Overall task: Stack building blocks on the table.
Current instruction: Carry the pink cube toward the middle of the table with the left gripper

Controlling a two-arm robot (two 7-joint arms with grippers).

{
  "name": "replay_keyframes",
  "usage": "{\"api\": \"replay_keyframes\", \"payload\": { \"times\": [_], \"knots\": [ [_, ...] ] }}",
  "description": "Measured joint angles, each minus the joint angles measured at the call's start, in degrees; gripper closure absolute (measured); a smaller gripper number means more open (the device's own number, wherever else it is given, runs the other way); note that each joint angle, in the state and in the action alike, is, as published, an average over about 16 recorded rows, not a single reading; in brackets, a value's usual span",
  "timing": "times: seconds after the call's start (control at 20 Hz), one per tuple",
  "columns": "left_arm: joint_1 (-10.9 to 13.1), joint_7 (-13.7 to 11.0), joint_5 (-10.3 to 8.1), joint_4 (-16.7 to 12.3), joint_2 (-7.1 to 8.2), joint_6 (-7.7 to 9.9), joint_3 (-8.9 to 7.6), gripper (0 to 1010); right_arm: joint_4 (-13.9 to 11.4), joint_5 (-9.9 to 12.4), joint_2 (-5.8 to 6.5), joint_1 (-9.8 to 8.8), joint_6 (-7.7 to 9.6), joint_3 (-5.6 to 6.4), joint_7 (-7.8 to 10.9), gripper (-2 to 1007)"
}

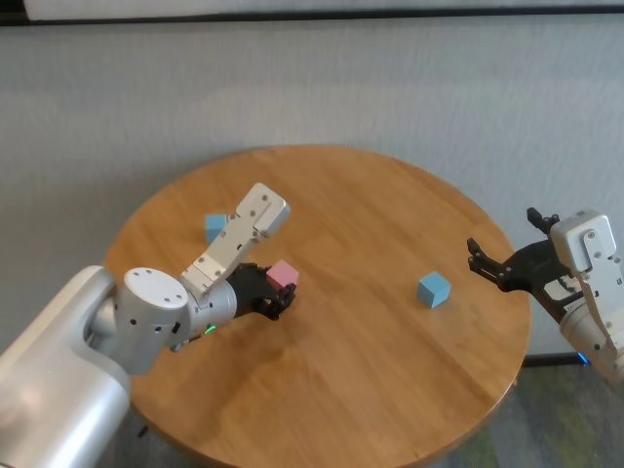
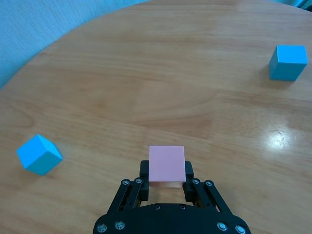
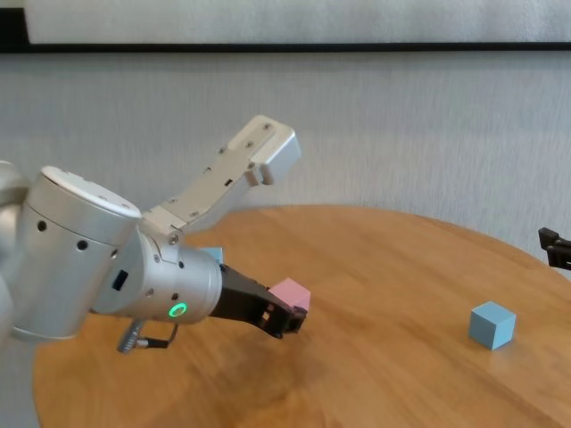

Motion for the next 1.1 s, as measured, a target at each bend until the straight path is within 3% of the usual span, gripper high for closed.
{"api": "replay_keyframes", "payload": {
  "times": [0.3, 0.75, 1.1],
  "knots": [
    [-0.3, -0.6, -0.09, 1.2, -0.62, -0.21, 0.62, 611, 0.0, 0.0, 0.0, 0.0, 0.0, 0.0, 0.0, 0],
    [0.4, -0.8, -0.46, 0.5, -0.84, 0.71, 1.03, 602, 0.0, 0.0, 0.0, 0.0, 0.0, 0.0, 0.0, 0],
    [0.5, -0.8, -0.53, 0.5, -0.9, 1.18, 1.27, 508, 0.0, 0.0, 0.0, 0.0, 0.0, 0.0, 0.0, 0]
  ]
}}
